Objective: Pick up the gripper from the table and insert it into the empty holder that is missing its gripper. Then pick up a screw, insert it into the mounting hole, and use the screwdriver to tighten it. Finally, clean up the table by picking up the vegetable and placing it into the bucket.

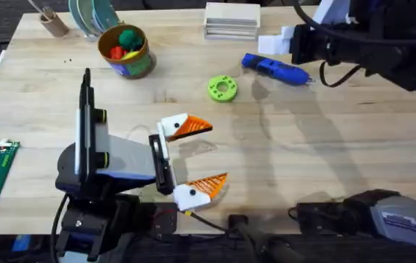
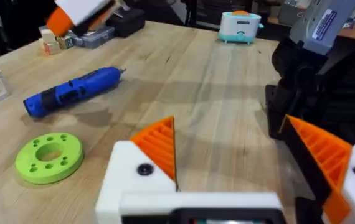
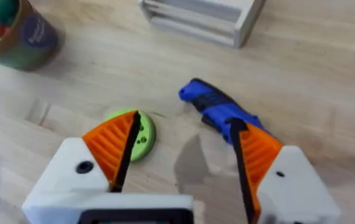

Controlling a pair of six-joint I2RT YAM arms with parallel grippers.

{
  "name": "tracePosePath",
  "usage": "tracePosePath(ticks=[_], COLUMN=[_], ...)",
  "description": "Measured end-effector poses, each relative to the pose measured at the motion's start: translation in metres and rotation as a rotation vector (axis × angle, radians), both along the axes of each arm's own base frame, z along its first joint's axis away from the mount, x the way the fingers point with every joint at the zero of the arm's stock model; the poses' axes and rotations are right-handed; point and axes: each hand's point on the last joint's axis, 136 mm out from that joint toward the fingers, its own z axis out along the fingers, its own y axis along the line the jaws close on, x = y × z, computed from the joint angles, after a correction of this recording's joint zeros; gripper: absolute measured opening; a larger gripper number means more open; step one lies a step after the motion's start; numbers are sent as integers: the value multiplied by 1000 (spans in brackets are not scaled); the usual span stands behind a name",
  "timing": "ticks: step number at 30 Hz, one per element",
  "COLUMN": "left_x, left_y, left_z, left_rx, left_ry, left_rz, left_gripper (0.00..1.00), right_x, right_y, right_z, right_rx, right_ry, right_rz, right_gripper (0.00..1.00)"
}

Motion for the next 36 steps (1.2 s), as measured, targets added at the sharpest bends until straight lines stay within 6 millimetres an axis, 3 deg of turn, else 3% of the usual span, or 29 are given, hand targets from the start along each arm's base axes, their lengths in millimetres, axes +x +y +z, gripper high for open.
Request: tracePosePath(ticks=[16,25,30,32,36], left_x=[4,36,45,48,52], left_y=[1,18,41,52,79], left_z=[0,3,-13,-4,37], left_rx=[1,-37,29,52,72], left_ry=[-1,216,397,383,286], left_rz=[25,274,483,566,743], left_gripper=[992,993,993,993,993], right_x=[-12,-15,-13,-12,-8], right_y=[-3,-8,-13,-14,-14], right_z=[-19,-25,-26,-24,-17], right_rx=[-21,-82,-116,-121,-124], right_ry=[92,95,86,79,60], right_rz=[-3,17,7,4,1], right_gripper=[907,909,908,908,909])
